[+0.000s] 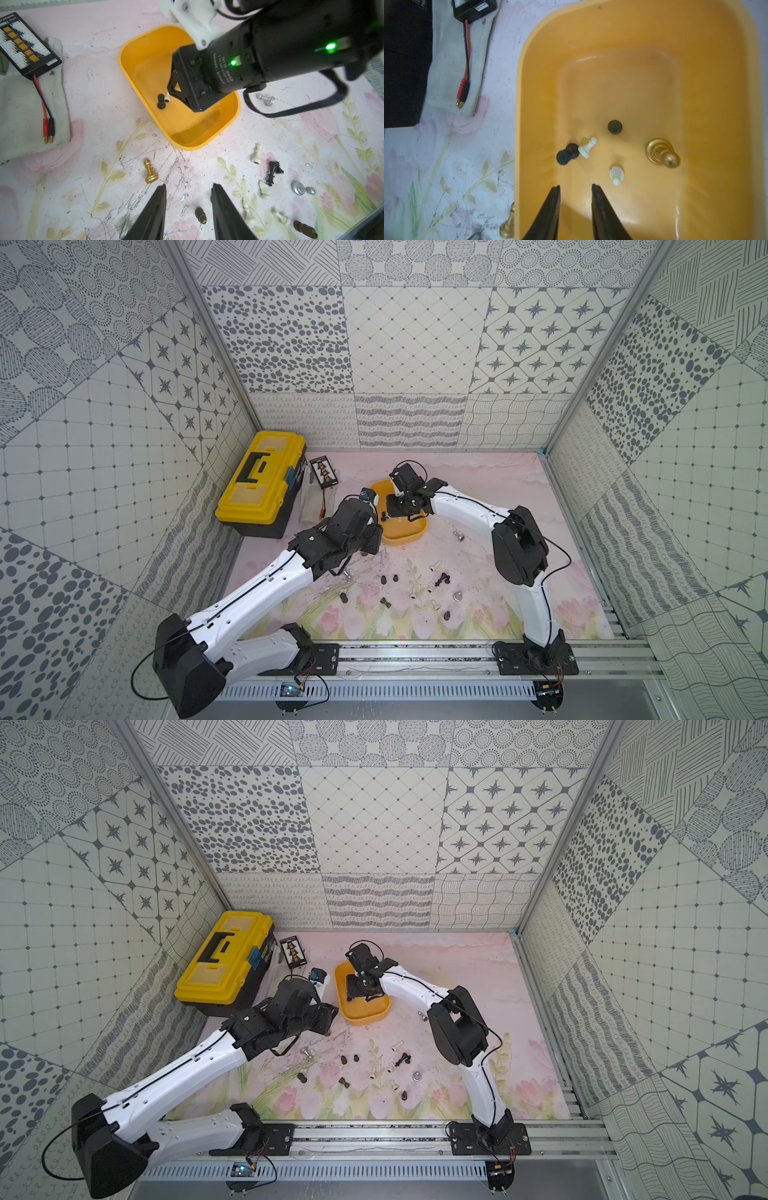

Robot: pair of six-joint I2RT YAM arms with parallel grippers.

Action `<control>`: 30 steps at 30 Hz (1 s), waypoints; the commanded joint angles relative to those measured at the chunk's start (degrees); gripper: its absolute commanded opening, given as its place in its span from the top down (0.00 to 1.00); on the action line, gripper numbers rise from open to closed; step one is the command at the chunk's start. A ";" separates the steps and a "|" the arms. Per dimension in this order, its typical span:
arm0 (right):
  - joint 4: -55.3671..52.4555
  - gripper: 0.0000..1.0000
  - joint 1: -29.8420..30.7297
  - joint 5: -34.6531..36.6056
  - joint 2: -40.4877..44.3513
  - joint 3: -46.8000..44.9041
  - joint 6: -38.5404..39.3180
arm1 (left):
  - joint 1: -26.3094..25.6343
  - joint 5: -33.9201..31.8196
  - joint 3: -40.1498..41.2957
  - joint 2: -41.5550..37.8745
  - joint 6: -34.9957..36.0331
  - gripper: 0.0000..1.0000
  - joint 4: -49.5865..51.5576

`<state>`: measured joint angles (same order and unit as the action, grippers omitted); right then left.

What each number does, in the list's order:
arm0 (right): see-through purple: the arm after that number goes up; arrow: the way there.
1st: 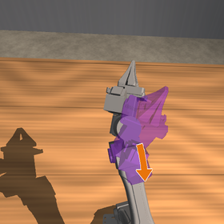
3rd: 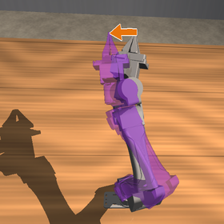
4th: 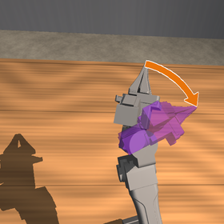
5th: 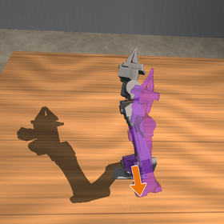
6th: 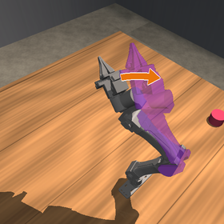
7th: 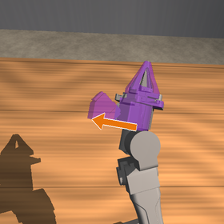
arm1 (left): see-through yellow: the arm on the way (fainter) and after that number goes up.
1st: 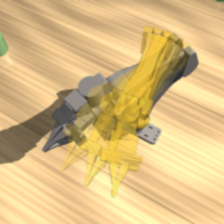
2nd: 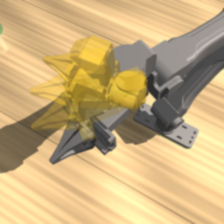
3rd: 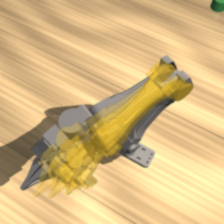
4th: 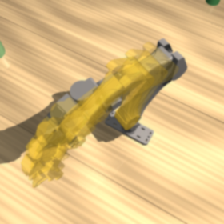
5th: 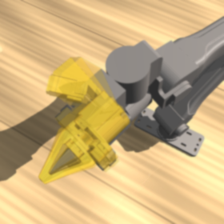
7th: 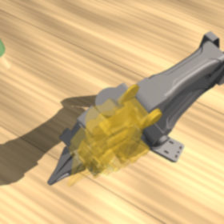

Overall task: Put the chess pieces into the storage box
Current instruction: Place the chess piece in the storage box, then pick up the chess piece at the center of the board.

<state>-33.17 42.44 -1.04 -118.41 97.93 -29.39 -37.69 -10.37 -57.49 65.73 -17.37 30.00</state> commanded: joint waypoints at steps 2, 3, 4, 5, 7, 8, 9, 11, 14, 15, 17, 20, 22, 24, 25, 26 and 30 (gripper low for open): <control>6.49 0.67 0.28 2.70 15.28 -11.30 -1.55 | -2.14 5.42 -1.88 1.14 -2.27 0.58 4.73; 7.22 0.66 0.24 3.84 18.19 -14.59 -1.64 | -3.22 5.99 -1.75 1.36 -2.32 0.58 4.55; 7.76 0.65 0.28 5.60 21.69 -18.18 -1.63 | -4.81 6.32 -1.59 1.57 -2.15 0.58 4.10; 7.94 0.65 0.13 7.76 24.95 -21.48 -1.72 | -6.77 6.10 -1.35 2.15 -1.83 0.58 3.35; 7.83 0.64 -0.44 11.31 30.55 -27.68 -1.64 | -10.90 4.86 -0.88 3.92 -0.95 0.58 1.68; 7.72 0.64 -0.81 12.41 33.25 -30.36 -1.64 | -12.76 4.14 -0.82 5.04 -0.68 0.58 0.82; 7.48 0.64 -1.57 13.48 36.25 -33.52 -1.89 | -15.04 3.46 -0.90 6.51 -0.66 0.58 -0.18; 6.98 0.64 -4.06 14.31 42.29 -39.07 -2.87 | -19.20 3.87 -1.28 10.20 -0.20 0.58 -3.26; 7.14 0.63 -8.91 14.06 51.56 -46.48 -4.63 | -24.91 6.14 -1.75 15.75 2.71 0.58 -9.48; 7.38 0.63 -10.51 14.13 54.25 -48.36 -4.95 | -26.41 6.77 -2.02 17.54 3.90 0.58 -11.28; 7.77 0.61 -13.24 13.81 59.95 -51.42 -4.83 | -29.19 7.99 -3.17 21.54 5.95 0.58 -14.37; 8.83 0.54 -14.93 13.82 65.16 -53.60 -4.02 | -31.13 10.07 -5.62 26.78 7.94 0.58 -17.50; 8.86 0.53 -15.30 14.26 66.87 -53.64 -3.67 | -31.82 11.73 -7.09 30.31 8.95 0.58 -19.99; 8.90 0.53 -15.36 14.18 67.18 -53.46 -3.65 | -31.94 12.80 -8.31 32.96 9.66 0.58 -21.47; 9.12 0.53 -15.46 13.90 67.12 -53.42 -3.83 | -32.02 12.84 -9.08 34.22 9.97 0.58 -21.78; 9.40 0.53 -15.53 13.43 67.01 -53.39 -3.99 | -32.03 12.55 -9.74 35.04 10.16 0.58 -21.69; 10.51 0.52 -15.58 11.81 66.39 -53.42 -4.45 | -32.06 12.01 -11.80 37.78 10.75 0.58 -20.73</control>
<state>-25.74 27.22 11.81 -51.64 44.62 -33.32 -69.32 -0.62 -66.94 100.66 -10.35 14.37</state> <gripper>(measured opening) 0.473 0.417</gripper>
